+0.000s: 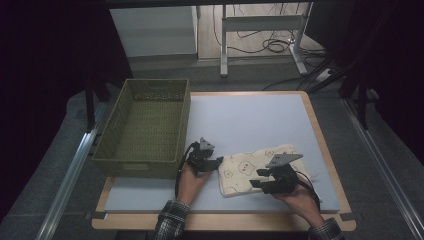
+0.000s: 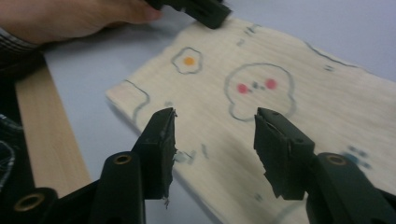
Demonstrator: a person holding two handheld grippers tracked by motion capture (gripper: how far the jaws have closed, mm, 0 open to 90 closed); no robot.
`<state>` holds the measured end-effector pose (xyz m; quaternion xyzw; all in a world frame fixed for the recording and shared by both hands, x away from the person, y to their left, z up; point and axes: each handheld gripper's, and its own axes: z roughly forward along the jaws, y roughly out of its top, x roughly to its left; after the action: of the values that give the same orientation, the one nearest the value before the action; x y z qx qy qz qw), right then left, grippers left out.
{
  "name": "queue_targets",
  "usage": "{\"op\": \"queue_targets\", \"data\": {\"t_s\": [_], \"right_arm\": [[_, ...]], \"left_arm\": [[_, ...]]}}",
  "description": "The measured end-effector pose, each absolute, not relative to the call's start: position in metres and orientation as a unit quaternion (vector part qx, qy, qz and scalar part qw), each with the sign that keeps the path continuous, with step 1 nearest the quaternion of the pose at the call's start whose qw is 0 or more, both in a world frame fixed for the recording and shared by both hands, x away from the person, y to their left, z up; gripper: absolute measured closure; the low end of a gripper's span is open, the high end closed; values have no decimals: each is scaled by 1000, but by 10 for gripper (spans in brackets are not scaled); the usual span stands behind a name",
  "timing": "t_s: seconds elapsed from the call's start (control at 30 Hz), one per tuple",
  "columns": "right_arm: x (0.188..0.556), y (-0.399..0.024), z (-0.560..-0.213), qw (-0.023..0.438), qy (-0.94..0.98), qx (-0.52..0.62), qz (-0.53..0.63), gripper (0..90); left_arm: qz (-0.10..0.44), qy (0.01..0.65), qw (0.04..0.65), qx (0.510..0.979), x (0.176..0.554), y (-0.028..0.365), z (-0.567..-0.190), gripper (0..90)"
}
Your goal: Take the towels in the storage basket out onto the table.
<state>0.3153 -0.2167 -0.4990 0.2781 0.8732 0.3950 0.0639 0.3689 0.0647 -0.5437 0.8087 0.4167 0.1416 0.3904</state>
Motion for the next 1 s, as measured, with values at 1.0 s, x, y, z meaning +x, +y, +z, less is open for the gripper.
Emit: {"op": "queue_targets", "data": {"t_s": [1.0], "right_arm": [[283,-121,-530,99,907,198,359,732]], "left_arm": [[142,417,391,808,369,65,-544,485]]}}
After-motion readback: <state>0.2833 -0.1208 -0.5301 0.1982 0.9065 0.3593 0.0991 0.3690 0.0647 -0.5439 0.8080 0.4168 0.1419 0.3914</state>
